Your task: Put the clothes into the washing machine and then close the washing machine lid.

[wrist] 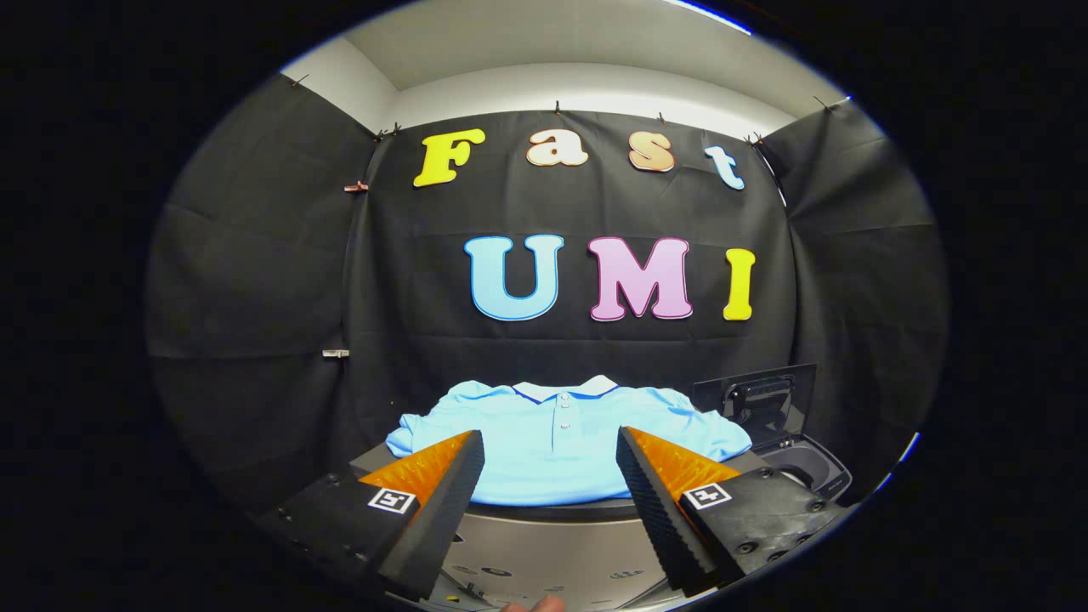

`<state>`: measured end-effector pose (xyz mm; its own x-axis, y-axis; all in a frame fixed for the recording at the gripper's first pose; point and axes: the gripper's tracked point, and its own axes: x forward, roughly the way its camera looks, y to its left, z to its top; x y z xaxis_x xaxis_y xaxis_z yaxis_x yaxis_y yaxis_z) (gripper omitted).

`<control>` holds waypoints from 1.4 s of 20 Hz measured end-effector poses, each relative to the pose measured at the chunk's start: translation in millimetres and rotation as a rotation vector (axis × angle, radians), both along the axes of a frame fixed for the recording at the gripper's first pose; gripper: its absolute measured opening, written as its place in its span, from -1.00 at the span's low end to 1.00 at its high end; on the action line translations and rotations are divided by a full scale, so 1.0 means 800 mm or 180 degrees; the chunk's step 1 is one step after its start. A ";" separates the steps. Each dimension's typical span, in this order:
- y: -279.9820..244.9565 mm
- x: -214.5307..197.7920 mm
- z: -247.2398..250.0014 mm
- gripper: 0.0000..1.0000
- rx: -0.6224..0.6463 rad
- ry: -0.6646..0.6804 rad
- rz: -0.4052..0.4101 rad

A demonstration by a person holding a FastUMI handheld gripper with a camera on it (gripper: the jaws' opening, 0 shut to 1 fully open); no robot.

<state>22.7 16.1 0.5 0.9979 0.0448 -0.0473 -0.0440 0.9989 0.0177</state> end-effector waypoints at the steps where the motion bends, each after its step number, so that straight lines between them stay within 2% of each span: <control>1: -0.004 0.010 0.000 0.96 0.0045 0.0051 -0.0025; 11: -0.030 0.128 -0.003 0.97 0.0258 0.0577 -0.0140; 19: -0.032 0.210 -0.045 0.99 0.0175 0.1345 -0.0157; 24: -0.027 0.230 -0.071 0.98 0.0219 0.1710 -0.0129; 28: -0.032 0.237 -0.095 0.98 0.0087 0.2018 -0.0163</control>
